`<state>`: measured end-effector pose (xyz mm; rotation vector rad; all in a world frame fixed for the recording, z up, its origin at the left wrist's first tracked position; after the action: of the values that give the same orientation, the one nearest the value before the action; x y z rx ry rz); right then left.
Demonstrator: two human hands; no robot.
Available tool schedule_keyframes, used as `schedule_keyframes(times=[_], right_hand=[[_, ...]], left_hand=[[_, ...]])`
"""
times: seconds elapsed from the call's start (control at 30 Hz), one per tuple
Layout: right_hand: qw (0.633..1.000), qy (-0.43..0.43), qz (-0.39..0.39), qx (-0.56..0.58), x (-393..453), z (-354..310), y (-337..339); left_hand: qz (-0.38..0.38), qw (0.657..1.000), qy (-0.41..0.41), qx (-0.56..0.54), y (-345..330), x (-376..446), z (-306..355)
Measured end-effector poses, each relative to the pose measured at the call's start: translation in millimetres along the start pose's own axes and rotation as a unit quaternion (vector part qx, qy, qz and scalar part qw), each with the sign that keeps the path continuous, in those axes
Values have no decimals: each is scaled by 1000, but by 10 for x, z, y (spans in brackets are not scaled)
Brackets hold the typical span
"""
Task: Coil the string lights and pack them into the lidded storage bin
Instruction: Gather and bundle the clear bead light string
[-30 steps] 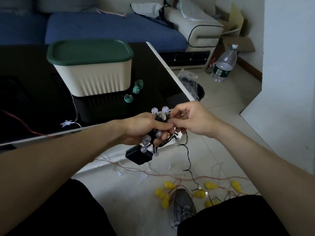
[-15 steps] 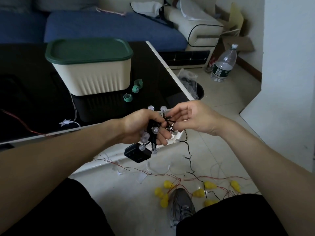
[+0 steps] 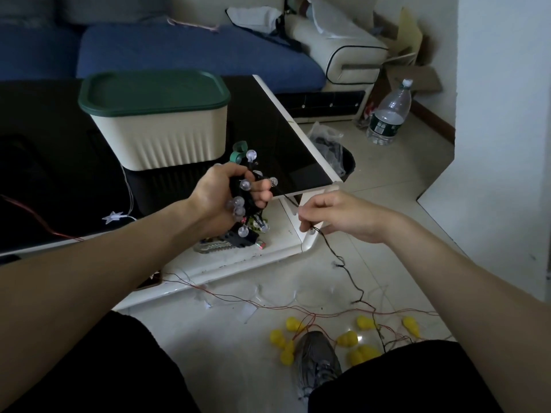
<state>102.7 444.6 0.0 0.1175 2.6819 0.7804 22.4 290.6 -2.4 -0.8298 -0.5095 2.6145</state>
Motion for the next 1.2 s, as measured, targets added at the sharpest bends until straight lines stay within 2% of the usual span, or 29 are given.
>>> schedule_keyframes(times=[0.2,0.33,0.47,0.6,0.67,0.7,0.77,0.8,0.87,0.93,1.07,1.2], right_hand=[[997,73,38,8,-20,-247,-126],[985,144,53,-77,-38,-469,-277],[980,143,39,-136,-24,-533,-374],[980,89,-71,-164,-68,-483,-533],[973,81,-108,-186,-105,-479,-580],[974,88,-124,-169,-120,-516,-599],[981,83,-167,-54,-172,-590,-633],[979,76,-191,0,-189,-602,-655],[973,83,-212,39,-194,-612,-689],[980,85,-173,45,-141,-572,-628],[994,94,-58,-3,-23,-577,-426],[990,143,8,13,24,-721,-375]], left_hand=[[-29,999,0,33,-94,-101,68],[-36,998,-2,44,-128,-170,51],[-43,992,-20,114,-165,-234,-6],[-8,986,-54,155,-22,-147,43],[2,968,-93,231,33,-119,93],[6,952,-114,285,70,-114,108],[-3,910,-130,394,124,-145,81],[-25,897,-117,425,131,-184,30],[-84,890,-73,442,122,-290,-84],[-123,886,-43,444,101,-376,-139],[-141,894,-43,423,199,-412,-91],[-114,935,-24,336,297,-424,-41]])
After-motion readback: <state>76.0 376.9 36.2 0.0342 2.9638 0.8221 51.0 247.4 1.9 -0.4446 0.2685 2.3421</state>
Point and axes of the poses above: each hand's wrist, its own x-axis towards the middle knuckle, its own y-axis out of the back of the hand, z = x × y, the point moved 9 cm from there along x, towards the middle knuckle, and after that the axes turned 11 degrees about z, right-handed, at the moved point
